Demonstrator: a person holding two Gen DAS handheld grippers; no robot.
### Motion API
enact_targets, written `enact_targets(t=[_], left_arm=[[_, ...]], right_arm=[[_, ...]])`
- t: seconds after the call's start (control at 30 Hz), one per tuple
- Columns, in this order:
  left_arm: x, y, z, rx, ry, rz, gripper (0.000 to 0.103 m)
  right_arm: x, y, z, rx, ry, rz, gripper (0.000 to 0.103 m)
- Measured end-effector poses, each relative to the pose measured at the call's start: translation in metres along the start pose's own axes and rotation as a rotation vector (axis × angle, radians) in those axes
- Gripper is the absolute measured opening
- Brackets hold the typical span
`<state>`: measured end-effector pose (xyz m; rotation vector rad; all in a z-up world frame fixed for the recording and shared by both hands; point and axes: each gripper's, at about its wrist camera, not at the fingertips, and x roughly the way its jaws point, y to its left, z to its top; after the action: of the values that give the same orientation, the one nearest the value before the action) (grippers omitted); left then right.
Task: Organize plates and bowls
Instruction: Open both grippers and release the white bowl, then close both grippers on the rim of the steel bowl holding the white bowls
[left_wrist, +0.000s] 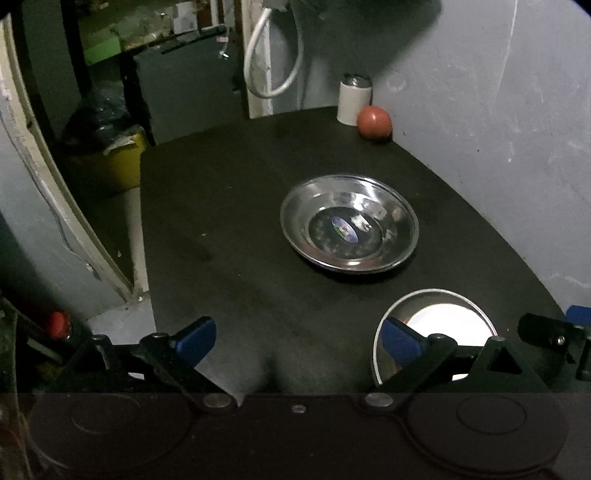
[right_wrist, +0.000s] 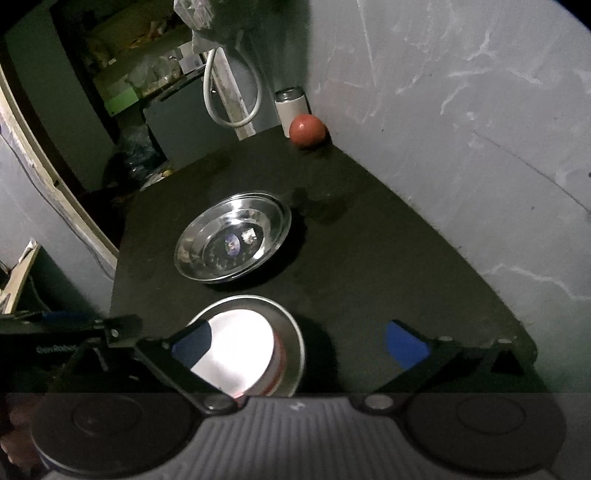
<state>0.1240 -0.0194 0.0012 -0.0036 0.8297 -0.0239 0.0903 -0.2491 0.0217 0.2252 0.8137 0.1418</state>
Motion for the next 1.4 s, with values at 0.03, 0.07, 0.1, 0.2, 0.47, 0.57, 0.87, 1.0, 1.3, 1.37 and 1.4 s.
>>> enact_targets(t=[0.03, 0.07, 0.1, 0.2, 0.47, 0.57, 0.87, 1.0, 1.3, 1.37, 1.4], left_arm=[[-0.001, 0.000, 0.000, -0.004, -0.003, 0.006, 0.097], [-0.003, 0.000, -0.001, -0.007, -0.008, 0.012, 0.097], [-0.004, 0.000, -0.001, -0.009, -0.013, 0.018, 0.097], [-0.010, -0.001, -0.003, -0.015, -0.032, 0.042, 0.098], [-0.024, -0.002, -0.013, -0.060, -0.064, 0.079, 0.099], [-0.028, -0.008, -0.020, -0.030, -0.090, 0.124, 0.099], [-0.019, -0.014, -0.038, 0.020, 0.005, 0.121, 0.100], [-0.004, -0.012, -0.038, -0.012, 0.050, 0.073, 0.100], [0.021, -0.005, -0.042, -0.065, 0.112, -0.044, 0.100], [0.023, -0.006, -0.042, -0.058, 0.118, -0.050, 0.100], [0.024, -0.006, -0.042, -0.057, 0.122, -0.057, 0.100]], right_arm=[[-0.001, -0.001, 0.000, -0.005, -0.004, -0.006, 0.103], [-0.001, -0.002, -0.001, -0.009, -0.007, -0.013, 0.103], [-0.002, -0.004, -0.001, -0.012, -0.010, -0.018, 0.103], [-0.005, -0.008, -0.003, -0.019, -0.026, -0.024, 0.103], [-0.011, -0.009, -0.007, -0.063, -0.054, -0.014, 0.103], [-0.013, -0.011, -0.010, -0.090, -0.062, -0.016, 0.103], [-0.002, -0.018, -0.022, -0.172, -0.028, -0.062, 0.103], [0.008, -0.025, -0.022, -0.172, 0.009, -0.073, 0.103], [0.028, -0.025, -0.015, -0.212, 0.080, -0.093, 0.103], [0.033, -0.024, -0.014, -0.218, 0.096, -0.095, 0.103], [0.036, -0.024, -0.014, -0.219, 0.105, -0.096, 0.103]])
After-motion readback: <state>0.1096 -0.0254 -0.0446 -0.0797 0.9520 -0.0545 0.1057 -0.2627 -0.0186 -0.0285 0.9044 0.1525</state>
